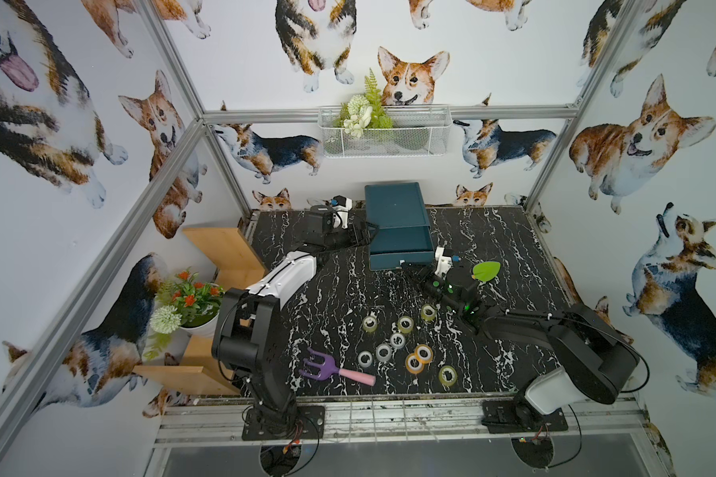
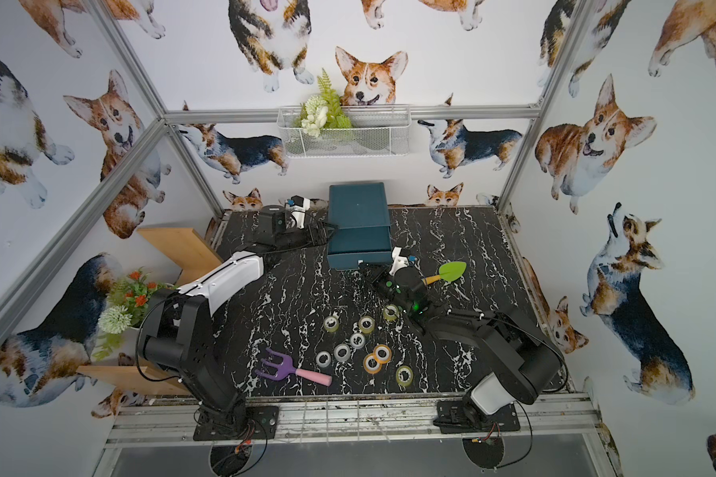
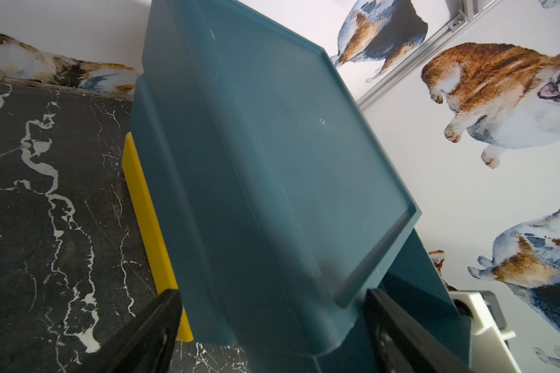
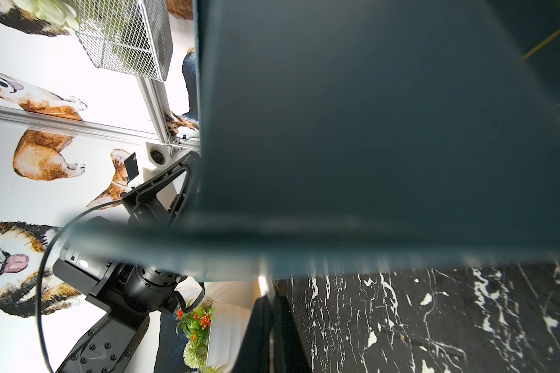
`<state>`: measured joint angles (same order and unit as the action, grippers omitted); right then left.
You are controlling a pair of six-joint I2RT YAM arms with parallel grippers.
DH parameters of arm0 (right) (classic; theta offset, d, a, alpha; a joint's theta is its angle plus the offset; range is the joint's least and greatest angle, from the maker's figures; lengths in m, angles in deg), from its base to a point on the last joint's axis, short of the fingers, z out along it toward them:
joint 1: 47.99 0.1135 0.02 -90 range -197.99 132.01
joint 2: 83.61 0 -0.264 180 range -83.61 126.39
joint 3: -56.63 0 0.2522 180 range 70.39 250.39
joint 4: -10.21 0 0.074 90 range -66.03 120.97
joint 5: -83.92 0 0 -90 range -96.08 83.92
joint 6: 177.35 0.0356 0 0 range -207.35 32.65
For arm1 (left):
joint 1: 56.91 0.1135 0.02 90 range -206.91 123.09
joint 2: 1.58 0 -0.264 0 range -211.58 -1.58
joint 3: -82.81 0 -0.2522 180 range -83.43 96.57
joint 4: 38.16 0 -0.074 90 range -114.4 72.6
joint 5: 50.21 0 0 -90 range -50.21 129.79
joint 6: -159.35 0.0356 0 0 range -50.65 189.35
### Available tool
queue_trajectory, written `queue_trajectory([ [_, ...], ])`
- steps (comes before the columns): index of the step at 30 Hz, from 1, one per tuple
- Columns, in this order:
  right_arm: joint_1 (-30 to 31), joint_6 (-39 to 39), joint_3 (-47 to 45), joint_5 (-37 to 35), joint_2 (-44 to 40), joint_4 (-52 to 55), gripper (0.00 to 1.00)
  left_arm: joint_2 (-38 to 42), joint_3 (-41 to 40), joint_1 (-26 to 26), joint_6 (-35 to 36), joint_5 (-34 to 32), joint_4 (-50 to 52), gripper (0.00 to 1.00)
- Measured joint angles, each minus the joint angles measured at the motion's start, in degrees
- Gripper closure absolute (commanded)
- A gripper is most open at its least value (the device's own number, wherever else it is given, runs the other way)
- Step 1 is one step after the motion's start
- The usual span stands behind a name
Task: Place the transparent tape into the drawer according to color
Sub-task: Open the drawer in the storage box.
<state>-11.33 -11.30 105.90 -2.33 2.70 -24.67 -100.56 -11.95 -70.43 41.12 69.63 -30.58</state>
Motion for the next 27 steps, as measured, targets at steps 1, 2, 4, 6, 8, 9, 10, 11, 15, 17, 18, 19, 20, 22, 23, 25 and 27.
queue_trajectory([
  [1,0.13,-0.04,-0.26,-0.11,-0.33,0.04,1.0,0.0,0.0,0.0,0.02,0.0,0.0,0.07],
  [2,0.26,-0.15,-0.48,-0.13,-0.66,0.28,1.0,0.0,0.0,0.0,0.04,-0.02,0.0,0.07],
  [4,0.44,-0.17,-1.11,-0.28,-1.27,0.48,1.0,0.0,0.0,0.0,0.09,0.0,0.02,0.07],
  [6,0.46,-0.2,-1.7,-0.37,-1.7,0.48,1.0,0.0,0.0,0.0,0.15,0.0,0.02,0.07],
  [8,0.46,-0.22,-2.1,-0.55,-2.05,0.5,1.0,0.0,0.0,0.0,0.15,0.02,0.02,0.07],
  [9,0.46,-0.24,-2.36,-0.59,-2.29,0.5,1.0,0.0,0.0,0.0,0.17,0.02,0.02,0.07],
  [10,0.46,-0.28,-2.51,-0.68,-2.45,0.5,1.0,0.0,0.0,0.0,0.17,0.04,0.02,0.07],
  [11,0.46,-0.35,-2.56,-0.72,-2.49,0.5,1.0,0.0,0.0,0.0,0.17,0.04,0.02,0.07],
  [15,0.46,-0.37,-2.51,-0.66,-2.08,0.33,0.75,0.0,0.0,0.02,0.15,0.02,0.02,0.07],
  [17,0.46,-0.37,-2.51,-0.42,-1.77,0.2,0.62,0.0,0.0,0.02,0.13,-0.07,0.0,0.06],
  [18,0.46,-0.42,-2.54,-0.17,-1.64,0.59,0.57,0.0,0.0,0.02,0.13,-0.04,0.02,0.06],
  [19,0.46,-0.57,-2.54,-0.04,-1.6,1.09,0.52,0.0,0.0,0.02,0.15,-0.04,0.0,0.06],
  [20,0.46,-0.63,-2.54,0.15,-1.62,1.36,0.48,0.0,0.0,0.02,0.15,-0.09,0.02,0.06],
  [22,0.46,-0.9,-2.56,0.39,-1.86,1.68,0.41,0.07,0.0,0.02,0.15,-0.22,0.07,0.05],
  [23,0.46,-1.27,-2.56,0.57,-2.1,1.99,0.38,0.15,0.0,0.02,0.15,-0.31,0.15,0.04],
  [25,0.46,-1.73,-2.58,0.76,-2.89,3.19,0.38,0.52,0.0,0.02,0.13,-0.76,0.68,0.03],
  [27,0.48,-2.58,-2.58,0.87,-3.89,4.63,0.32,1.11,0.0,0.02,-0.13,-1.09,1.16,0.02],
])
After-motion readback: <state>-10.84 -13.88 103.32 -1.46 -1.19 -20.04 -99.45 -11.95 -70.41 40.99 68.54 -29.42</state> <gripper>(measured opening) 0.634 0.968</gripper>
